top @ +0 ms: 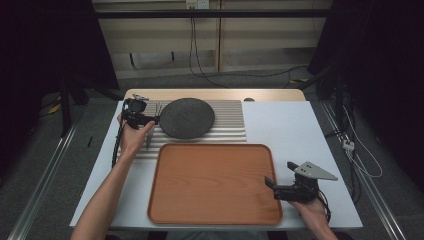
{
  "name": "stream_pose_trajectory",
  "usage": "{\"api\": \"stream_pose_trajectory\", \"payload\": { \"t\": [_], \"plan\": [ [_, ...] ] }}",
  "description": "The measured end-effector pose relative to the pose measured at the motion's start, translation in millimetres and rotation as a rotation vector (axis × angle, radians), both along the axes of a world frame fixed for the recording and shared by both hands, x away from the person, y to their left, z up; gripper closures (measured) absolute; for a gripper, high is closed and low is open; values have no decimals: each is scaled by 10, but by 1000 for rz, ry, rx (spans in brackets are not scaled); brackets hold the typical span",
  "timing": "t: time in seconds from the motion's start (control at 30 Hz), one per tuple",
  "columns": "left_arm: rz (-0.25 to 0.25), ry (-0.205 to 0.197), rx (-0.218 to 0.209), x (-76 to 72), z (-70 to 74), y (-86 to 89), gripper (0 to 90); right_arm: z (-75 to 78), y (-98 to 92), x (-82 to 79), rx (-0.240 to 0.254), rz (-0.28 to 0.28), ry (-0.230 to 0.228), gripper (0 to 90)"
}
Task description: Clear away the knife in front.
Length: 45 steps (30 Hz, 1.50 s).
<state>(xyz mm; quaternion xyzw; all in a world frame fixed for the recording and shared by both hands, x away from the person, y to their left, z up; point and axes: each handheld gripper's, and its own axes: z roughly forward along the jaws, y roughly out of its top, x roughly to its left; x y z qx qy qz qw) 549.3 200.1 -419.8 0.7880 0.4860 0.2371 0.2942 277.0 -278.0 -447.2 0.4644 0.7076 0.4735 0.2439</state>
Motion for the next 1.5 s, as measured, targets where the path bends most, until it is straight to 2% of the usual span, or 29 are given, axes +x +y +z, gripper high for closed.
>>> {"api": "stream_pose_trajectory", "payload": {
  "t": [0.07,0.1,0.13,0.23,0.37,0.4,0.53,0.57,0.67,0.73,0.77,0.8,0.83,0.87,1.03,1.17,1.23,1.3,1.5],
  "plan": [
    [9,28,7,102,-64,10,310,-4,-3,1,2,1,3,3],
    [9,28,7,102,-64,10,348,-6,-4,-1,3,1,4,3],
    [17,45,23,178,-114,-7,385,-8,-6,-2,4,2,5,3],
    [23,52,43,245,-129,-15,437,-12,-8,-1,7,0,7,3],
    [42,68,37,352,-153,-23,537,-10,-5,-6,7,3,8,3],
    [40,76,13,383,-170,-24,558,-9,-5,-8,8,4,7,3],
    [50,92,6,417,-214,-26,577,-7,-9,-15,7,3,8,3],
    [52,99,-34,438,-238,-11,599,-7,-12,-16,7,3,6,3],
    [47,114,-46,461,-243,-19,632,-7,-13,-16,7,4,5,3],
    [34,142,-13,494,-256,-70,650,-8,-12,-14,7,3,7,3],
    [51,142,-31,495,-262,-79,673,-8,-11,-12,7,4,7,3],
    [51,142,-31,495,-262,-79,691,-7,-11,-12,6,3,7,3],
    [47,152,-51,496,-278,-85,725,-7,-11,-13,5,4,6,3],
    [41,152,-44,494,-278,-92,756,-8,-10,-14,6,4,8,3],
    [50,170,-55,496,-266,-85,776,-8,-8,-18,5,7,6,3],
    [51,186,-14,465,-239,-76,793,-5,-8,-28,3,5,4,3],
    [39,223,7,435,-207,-62,796,-5,-7,-26,4,6,3,3],
    [32,234,15,422,-196,-49,796,-5,-4,-23,2,6,4,3],
    [19,266,-4,309,-176,66,796,8,36,-48,-6,13,2,3]
  ]
}}
